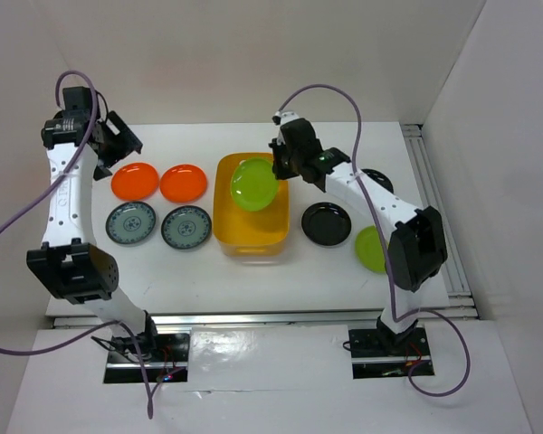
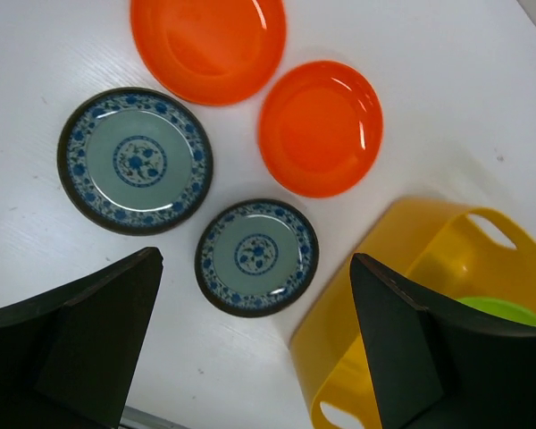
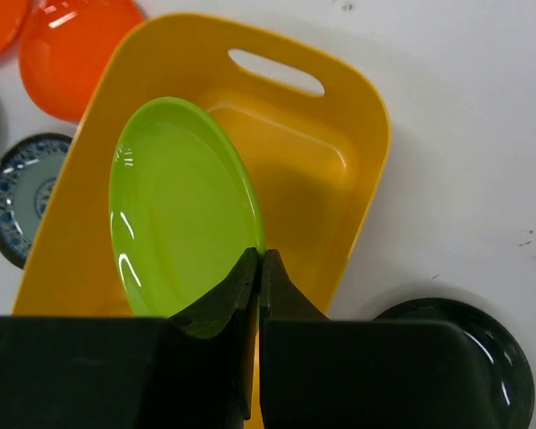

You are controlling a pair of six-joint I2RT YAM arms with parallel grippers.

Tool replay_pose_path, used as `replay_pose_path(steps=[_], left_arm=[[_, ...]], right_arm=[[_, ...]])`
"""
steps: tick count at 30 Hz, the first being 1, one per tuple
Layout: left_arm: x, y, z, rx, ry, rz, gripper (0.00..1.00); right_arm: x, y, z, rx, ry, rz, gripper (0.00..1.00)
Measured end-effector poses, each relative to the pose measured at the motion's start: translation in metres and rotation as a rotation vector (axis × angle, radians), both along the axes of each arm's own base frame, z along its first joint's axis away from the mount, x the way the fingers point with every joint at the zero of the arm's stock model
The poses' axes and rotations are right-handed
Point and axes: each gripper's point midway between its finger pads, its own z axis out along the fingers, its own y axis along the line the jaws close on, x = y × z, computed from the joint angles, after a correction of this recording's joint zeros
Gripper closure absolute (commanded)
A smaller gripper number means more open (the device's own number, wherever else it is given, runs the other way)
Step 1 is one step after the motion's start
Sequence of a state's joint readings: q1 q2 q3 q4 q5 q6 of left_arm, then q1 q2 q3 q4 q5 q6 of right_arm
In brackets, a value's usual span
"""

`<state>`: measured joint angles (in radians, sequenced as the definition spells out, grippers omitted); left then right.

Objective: Place the plates into the plastic bin on the countertop

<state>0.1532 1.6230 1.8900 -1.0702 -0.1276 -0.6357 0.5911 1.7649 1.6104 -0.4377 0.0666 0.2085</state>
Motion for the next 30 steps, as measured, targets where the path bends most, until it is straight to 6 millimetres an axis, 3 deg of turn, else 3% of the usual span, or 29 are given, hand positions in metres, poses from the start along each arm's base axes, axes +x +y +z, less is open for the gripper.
replay_pose_path(steps=[5, 10, 12, 18, 19, 20, 23, 24, 30], left_arm=[[0.013, 0.042, -0.033, -0.034, 0.054, 0.091, 0.00], [0.006, 0.067, -0.071, -0.071, 0.135, 0.152, 0.00], [0.005, 0.073, -0.078, -0.077, 0.150, 0.168, 0.00], [0.011, 0.082, -0.081, -0.107, 0.126, 0.175, 0.00], [0.012, 0.083, -0.081, -0.110, 0.122, 0.174, 0.00], [0.012, 0.083, -0.082, -0.112, 0.122, 0.173, 0.00], [0.013, 0.085, -0.084, -0.117, 0.123, 0.176, 0.00], [0.012, 0.087, -0.085, -0.118, 0.125, 0.179, 0.00], [-0.001, 0.106, -0.110, -0.162, 0.172, 0.239, 0.00]], right_arm=[[0.001, 0.012, -0.039, -0.038, 0.059, 0.045, 1.00], [0.001, 0.026, -0.071, -0.063, 0.102, 0.079, 0.98], [0.001, 0.029, -0.083, -0.075, 0.118, 0.088, 0.87], [0.002, 0.035, -0.109, -0.108, 0.147, 0.101, 0.77], [0.004, 0.037, -0.107, -0.105, 0.143, 0.102, 0.70], [0.007, 0.039, -0.105, -0.101, 0.136, 0.104, 0.31], [0.014, 0.044, -0.091, -0.082, 0.104, 0.104, 0.16], [0.017, 0.046, -0.086, -0.076, 0.091, 0.104, 0.03], [0.029, 0.060, -0.044, -0.040, 0.000, 0.109, 0.00]])
